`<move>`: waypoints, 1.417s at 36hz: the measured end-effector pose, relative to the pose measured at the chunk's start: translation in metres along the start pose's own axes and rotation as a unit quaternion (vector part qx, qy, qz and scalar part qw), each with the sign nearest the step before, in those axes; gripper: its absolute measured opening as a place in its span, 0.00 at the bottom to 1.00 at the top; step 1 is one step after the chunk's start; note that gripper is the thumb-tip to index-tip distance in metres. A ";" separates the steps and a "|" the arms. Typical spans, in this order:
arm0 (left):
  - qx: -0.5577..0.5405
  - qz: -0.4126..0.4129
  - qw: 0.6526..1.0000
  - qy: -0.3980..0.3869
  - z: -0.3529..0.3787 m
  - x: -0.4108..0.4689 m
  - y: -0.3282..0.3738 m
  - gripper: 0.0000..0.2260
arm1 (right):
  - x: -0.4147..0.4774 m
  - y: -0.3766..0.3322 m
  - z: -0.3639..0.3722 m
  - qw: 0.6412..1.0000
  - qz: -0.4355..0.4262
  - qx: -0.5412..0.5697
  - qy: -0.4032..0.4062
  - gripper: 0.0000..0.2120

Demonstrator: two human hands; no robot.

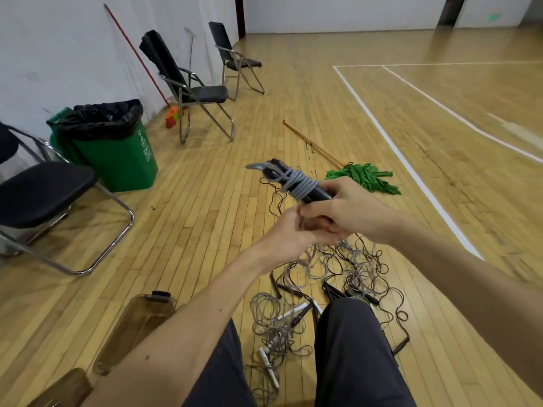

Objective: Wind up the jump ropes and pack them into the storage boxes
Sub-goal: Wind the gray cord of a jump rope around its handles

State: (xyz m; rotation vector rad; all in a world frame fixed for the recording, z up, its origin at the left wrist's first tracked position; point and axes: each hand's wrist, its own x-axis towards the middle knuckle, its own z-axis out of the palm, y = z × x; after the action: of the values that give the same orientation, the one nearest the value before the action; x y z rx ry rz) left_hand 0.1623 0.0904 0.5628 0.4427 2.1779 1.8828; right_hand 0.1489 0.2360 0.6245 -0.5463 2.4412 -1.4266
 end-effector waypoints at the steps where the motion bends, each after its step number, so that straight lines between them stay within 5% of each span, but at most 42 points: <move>1: -0.015 0.004 1.000 -0.007 0.001 -0.003 0.001 0.10 | 0.001 0.001 -0.004 1.000 0.014 0.019 0.009 0.02; 4: 0.011 -0.025 1.000 0.014 0.000 -0.011 -0.001 0.07 | 0.000 0.011 -0.020 0.996 0.060 0.061 0.014 0.04; 7: 0.167 -0.008 0.984 0.061 -0.006 -0.013 -0.006 0.14 | 0.002 0.026 -0.021 0.995 0.091 0.038 -0.001 0.05; 17: 0.571 0.021 0.820 0.032 -0.004 -0.025 0.015 0.13 | 0.016 0.059 -0.014 0.975 0.199 0.094 -0.015 0.11; 26: 0.692 0.039 0.721 -0.024 -0.006 -0.028 0.051 0.14 | 0.013 0.078 -0.005 0.952 0.273 0.085 -0.105 0.07; 34: 0.678 0.060 0.728 -0.080 -0.009 -0.017 0.070 0.20 | -0.003 0.069 0.013 0.922 0.308 -0.028 -0.234 0.09; 51: 0.492 -0.032 0.848 -0.194 -0.024 0.006 0.078 0.15 | -0.039 0.024 0.028 0.905 0.214 -0.167 -0.329 0.11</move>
State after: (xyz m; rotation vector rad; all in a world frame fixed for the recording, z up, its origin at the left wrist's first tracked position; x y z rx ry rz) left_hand 0.1536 0.0806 0.6442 0.8023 2.6131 0.4125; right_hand 0.1904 0.2423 0.5911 -0.4265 2.0594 -0.5249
